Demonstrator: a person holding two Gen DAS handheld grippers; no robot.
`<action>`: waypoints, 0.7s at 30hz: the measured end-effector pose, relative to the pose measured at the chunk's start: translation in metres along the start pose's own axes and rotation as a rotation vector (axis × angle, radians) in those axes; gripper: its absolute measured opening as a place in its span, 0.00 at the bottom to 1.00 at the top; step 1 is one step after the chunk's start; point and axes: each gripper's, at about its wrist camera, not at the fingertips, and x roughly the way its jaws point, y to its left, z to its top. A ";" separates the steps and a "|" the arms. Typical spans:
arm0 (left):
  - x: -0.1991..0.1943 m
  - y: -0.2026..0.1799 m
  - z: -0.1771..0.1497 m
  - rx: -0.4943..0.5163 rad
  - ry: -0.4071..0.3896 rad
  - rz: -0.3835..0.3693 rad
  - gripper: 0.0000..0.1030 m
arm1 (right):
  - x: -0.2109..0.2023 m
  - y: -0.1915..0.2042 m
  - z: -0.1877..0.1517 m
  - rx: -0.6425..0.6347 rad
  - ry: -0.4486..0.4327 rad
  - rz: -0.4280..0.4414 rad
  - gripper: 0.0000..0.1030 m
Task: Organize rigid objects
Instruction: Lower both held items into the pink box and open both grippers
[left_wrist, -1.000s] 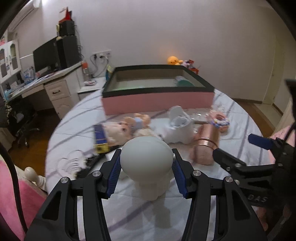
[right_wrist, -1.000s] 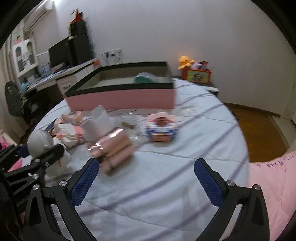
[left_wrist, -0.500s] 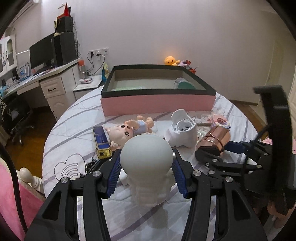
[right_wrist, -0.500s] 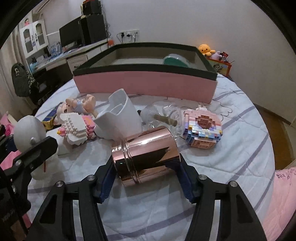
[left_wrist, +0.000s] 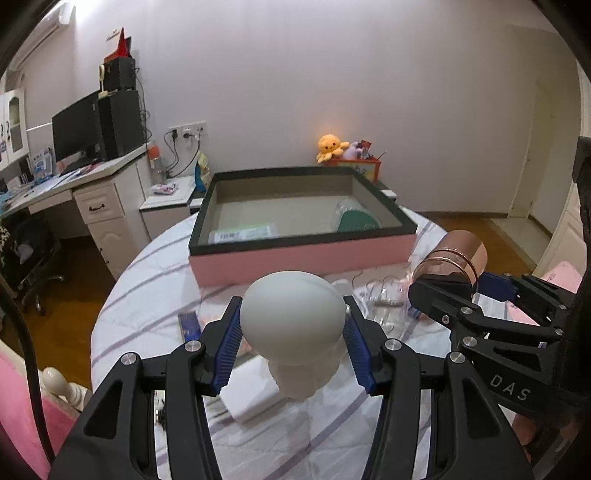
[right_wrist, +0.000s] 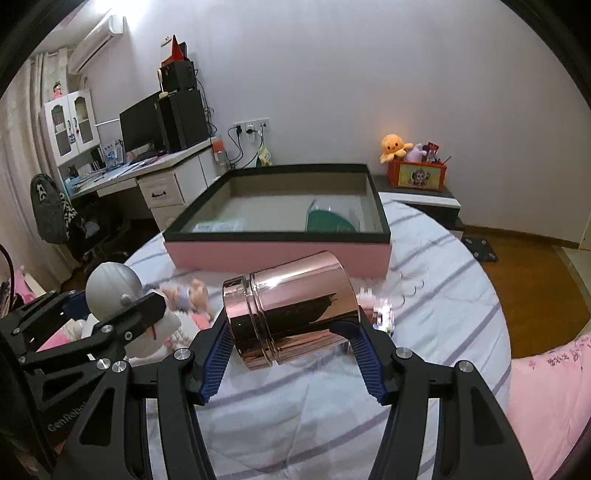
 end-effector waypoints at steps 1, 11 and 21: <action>0.001 0.000 0.005 0.003 -0.003 -0.003 0.51 | -0.001 -0.001 0.003 0.005 -0.009 -0.001 0.60; 0.032 0.007 0.082 0.079 -0.054 0.005 0.51 | 0.022 -0.012 0.059 0.010 -0.048 0.000 0.60; 0.159 0.040 0.155 0.093 0.134 0.043 0.51 | 0.129 -0.032 0.141 0.079 0.111 0.017 0.60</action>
